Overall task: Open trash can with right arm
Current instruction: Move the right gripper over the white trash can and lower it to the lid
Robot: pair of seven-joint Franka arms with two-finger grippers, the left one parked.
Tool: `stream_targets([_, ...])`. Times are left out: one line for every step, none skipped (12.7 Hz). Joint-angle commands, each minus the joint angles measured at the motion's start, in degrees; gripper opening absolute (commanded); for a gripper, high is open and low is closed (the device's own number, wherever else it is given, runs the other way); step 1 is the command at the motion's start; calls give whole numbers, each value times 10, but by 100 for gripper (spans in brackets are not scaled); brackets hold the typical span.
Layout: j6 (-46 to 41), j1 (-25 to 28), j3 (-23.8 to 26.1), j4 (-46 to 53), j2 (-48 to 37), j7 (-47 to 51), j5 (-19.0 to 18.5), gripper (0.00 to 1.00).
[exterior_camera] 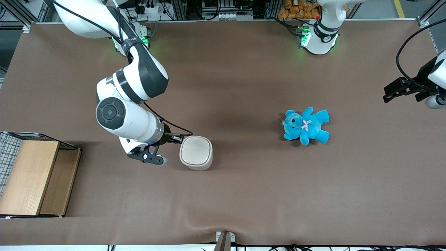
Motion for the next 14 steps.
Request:
stream_targets([-6,17,-1,25,25,12,-2,0])
stream_targets([-5,23,-2,25,27,13,-5,0])
stream_targets([0,23,-4,25,34,12,-5,0])
stream_targets([17,23,-5,25,40,9,-5,0])
stream_targets([23,20,-6,25,44,7,-11,0])
stream_targets([24,18,-6,22,46,5,-15,0])
stream_targets([25,19,-6,19,48,2,-22,0])
stream_targets([30,23,-6,19,56,2,-43,0])
stream_targets([41,22,-6,19,61,1,-49,0])
stream_targets([49,20,-5,19,65,1,-49,0])
stream_targets([52,23,-5,19,69,7,-49,0])
stream_targets([53,25,-5,19,70,8,-49,0])
stream_targets([53,25,-5,18,70,8,-49,0])
stream_targets([53,25,-5,17,71,7,-50,0])
